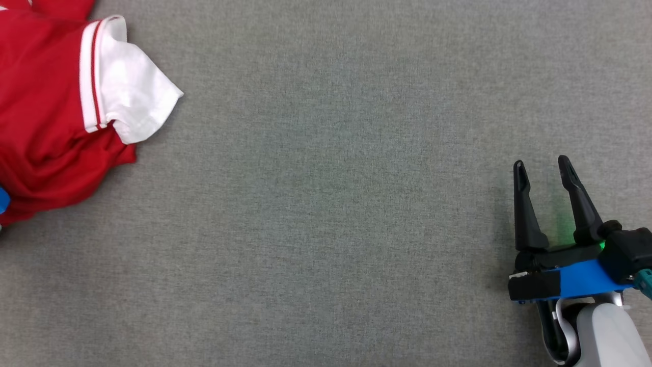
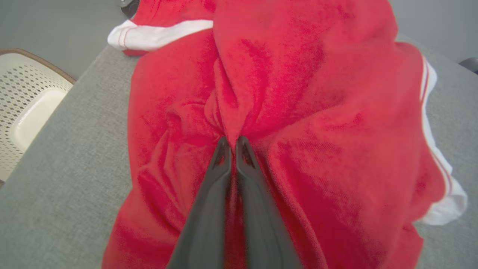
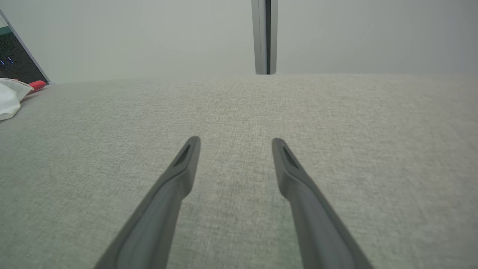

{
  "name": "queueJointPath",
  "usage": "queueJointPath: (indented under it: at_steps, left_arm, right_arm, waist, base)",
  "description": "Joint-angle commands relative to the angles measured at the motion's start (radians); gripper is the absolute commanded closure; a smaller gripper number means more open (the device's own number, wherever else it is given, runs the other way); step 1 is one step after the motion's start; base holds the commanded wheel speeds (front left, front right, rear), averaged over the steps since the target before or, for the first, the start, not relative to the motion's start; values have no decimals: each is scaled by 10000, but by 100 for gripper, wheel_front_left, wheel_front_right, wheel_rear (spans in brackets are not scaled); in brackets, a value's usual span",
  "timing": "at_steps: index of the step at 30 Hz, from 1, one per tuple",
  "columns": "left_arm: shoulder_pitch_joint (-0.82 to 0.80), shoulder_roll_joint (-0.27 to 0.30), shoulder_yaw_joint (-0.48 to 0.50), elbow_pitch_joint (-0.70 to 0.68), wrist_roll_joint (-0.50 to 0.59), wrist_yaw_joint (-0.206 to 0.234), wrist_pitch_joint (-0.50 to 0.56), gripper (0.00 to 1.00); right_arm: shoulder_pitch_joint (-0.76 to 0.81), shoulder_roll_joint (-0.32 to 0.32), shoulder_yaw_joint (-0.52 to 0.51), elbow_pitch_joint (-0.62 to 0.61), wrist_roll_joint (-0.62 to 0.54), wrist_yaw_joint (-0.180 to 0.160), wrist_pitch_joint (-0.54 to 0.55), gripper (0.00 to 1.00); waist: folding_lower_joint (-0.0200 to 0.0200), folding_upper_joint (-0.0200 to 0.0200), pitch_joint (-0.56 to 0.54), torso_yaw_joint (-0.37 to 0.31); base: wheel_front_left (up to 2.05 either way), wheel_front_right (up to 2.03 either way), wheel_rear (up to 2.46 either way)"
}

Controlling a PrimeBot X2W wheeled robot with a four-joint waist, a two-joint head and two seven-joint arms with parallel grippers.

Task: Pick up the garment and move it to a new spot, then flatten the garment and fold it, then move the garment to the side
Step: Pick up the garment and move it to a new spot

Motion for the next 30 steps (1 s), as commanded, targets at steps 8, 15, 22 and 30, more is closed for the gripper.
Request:
queueJointPath:
  at_steps: [8, 15, 22, 30]
  left_arm:
    - [-693, 802, -224, -1442, 566, -209, -303, 100]
    - [-1893, 1007, -894, -3235, 807, -543, 19, 100]
    - [-3409, 566, -2032, -4466, 659, -855, 555, 100]
    - [-3416, -94, -3135, -4854, 450, -992, 757, 100]
  right_arm:
    - [-15, -43, 128, 635, 510, 5, -260, 0]
    - [61, -44, 321, 1121, 1023, 5, -348, 0]
    - [458, -41, 489, 1258, 1271, 5, -358, 0]
    - [524, -41, 641, 1157, 1392, 5, -357, 0]
  waist:
    - [-2, 0, -1410, -169]
    - [-2, 0, -2785, -596]
    - [-2, 0, -3567, -1312]
    - [-2, 0, -3633, -2231]
  base:
    - [0, 0, 0]
    - [0, 0, 0]
    - [0, 0, 0]
    - [0, 0, 0]
